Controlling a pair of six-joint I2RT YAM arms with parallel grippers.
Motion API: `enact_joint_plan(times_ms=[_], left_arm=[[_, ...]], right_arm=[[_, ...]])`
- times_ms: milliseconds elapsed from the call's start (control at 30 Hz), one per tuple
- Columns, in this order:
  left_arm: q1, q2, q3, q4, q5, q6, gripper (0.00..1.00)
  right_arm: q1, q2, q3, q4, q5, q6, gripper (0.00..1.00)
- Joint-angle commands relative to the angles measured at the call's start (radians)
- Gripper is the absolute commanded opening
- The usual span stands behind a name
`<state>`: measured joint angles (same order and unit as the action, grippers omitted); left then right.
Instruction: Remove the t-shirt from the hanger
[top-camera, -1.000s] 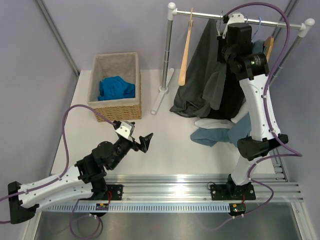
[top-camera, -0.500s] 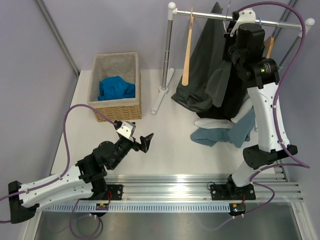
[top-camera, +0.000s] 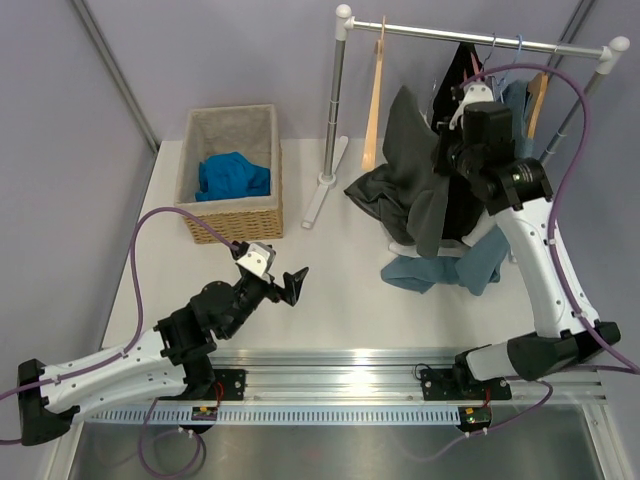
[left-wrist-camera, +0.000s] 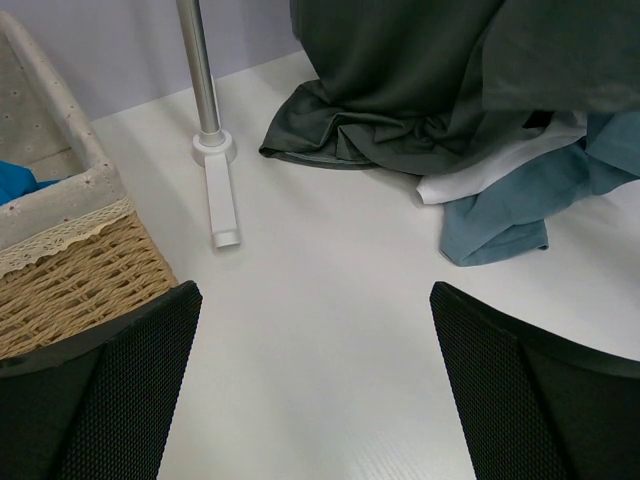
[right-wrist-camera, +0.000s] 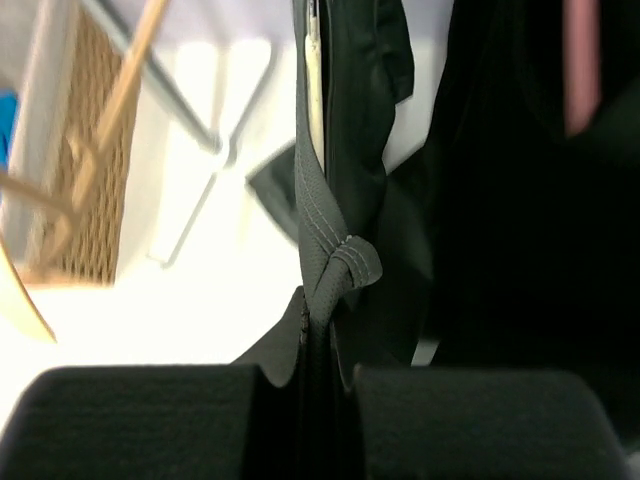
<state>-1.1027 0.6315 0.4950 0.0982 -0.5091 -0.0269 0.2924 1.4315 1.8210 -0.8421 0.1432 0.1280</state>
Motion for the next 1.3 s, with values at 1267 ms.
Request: enact_joint_plan(times_ms=[1267], left_arm=[[-0.005, 0.082, 0.203, 0.028, 0.336, -0.203, 0.98]], right_arm=[[0.322, -0.749, -0.974, 0.308, -0.616, 0.217, 0.0]])
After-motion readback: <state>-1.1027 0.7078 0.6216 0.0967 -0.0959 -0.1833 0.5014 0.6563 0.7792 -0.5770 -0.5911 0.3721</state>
